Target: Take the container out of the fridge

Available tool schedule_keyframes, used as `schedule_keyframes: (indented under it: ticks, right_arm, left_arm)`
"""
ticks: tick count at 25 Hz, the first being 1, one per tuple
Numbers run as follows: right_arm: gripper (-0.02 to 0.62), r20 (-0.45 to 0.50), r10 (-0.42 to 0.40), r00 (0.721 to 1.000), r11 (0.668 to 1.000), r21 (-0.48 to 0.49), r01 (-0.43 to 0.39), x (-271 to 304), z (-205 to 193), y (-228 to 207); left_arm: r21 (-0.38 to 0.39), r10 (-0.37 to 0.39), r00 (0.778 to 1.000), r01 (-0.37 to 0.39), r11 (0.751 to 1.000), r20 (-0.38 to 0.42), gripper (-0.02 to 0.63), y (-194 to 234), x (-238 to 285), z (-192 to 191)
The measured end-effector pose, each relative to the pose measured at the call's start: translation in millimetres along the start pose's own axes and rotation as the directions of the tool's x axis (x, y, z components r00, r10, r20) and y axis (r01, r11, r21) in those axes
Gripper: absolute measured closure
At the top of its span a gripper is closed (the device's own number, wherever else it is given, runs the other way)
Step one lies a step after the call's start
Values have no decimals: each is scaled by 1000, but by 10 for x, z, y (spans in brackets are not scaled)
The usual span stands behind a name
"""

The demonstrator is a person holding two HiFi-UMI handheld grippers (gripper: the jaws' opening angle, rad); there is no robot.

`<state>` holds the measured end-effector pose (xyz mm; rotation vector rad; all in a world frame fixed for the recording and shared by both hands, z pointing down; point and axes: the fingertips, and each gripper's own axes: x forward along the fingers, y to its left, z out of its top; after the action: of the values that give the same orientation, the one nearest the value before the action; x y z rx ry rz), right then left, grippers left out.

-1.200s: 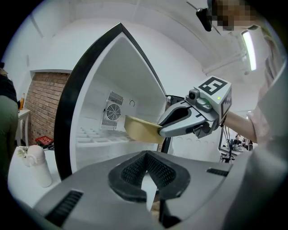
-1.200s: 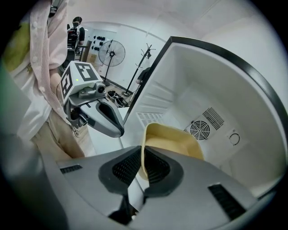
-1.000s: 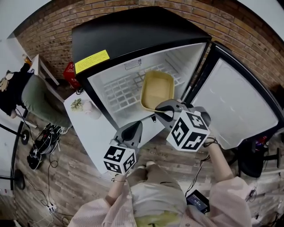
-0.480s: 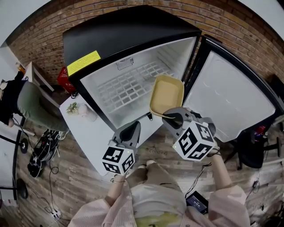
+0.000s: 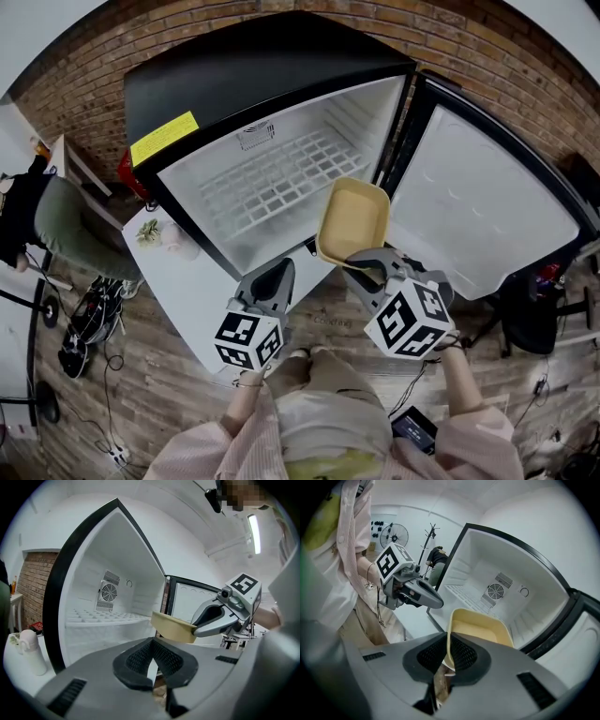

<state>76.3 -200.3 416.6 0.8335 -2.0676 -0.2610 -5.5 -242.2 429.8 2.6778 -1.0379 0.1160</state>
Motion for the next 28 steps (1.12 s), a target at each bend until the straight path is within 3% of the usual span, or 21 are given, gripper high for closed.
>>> schedule_keyframes:
  ticks: [17, 28]
  right_arm:
    - [574, 0, 154, 988, 988, 30, -154, 119, -227, 242]
    - [574, 6, 182, 983, 983, 10, -182, 178, -224, 240]
  left_arm:
    - [-35, 89, 996, -90, 995, -17, 614, 53, 77, -49]
    - [-41, 122, 992, -122, 992, -16, 614, 108, 73, -56]
